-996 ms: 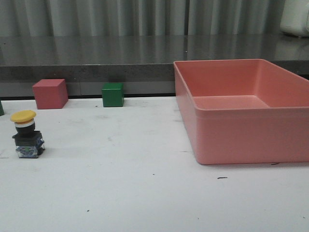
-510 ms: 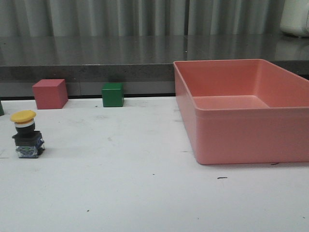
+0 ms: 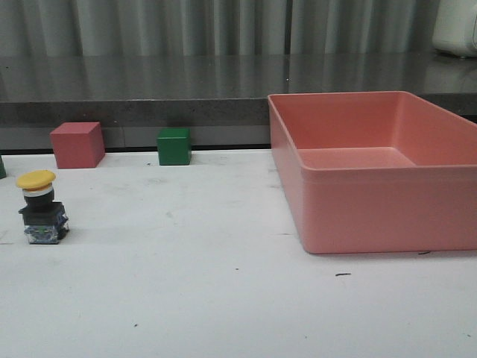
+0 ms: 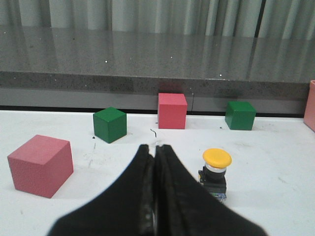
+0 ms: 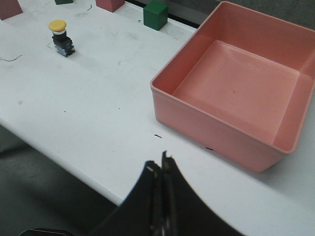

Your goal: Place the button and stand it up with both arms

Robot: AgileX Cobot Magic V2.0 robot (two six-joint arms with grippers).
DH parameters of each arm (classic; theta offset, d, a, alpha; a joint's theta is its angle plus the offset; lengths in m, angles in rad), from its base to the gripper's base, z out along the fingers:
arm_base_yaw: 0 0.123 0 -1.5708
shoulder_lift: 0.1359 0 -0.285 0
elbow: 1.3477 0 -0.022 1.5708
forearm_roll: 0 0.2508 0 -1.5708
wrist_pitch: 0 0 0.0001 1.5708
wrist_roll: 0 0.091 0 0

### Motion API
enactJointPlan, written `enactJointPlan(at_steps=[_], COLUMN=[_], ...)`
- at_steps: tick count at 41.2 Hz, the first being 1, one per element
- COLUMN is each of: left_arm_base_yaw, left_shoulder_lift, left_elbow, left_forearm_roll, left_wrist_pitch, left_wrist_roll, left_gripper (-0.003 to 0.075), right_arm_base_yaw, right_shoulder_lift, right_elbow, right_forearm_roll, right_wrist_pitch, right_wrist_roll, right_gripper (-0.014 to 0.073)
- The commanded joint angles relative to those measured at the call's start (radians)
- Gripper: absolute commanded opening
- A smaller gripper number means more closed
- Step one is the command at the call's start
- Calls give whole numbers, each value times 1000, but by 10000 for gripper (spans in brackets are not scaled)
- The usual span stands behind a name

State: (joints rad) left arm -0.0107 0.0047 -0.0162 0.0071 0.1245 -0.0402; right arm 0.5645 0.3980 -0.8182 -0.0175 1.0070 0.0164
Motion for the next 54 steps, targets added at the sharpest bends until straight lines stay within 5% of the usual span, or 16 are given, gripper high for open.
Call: enactJointPlan(at_steps=[1,54], left_arm_base_yaw=[1,1], left_shoulder_lift=[0,-31], left_elbow=[32,39], left_forearm_roll=[-7,-7], left_wrist_pitch=[-205,-175], left_wrist_roll=[0,0], left_gripper=[-20,-20], right_arm_base_yaw=[-5,-4], right_shoulder_lift=[10,-13], right_elbow=[-21,-5], right_forearm_roll=[-12,-22], right_wrist_pitch=[-72,-88], right_wrist_roll=[-10,-10], right_gripper=[-69,-69])
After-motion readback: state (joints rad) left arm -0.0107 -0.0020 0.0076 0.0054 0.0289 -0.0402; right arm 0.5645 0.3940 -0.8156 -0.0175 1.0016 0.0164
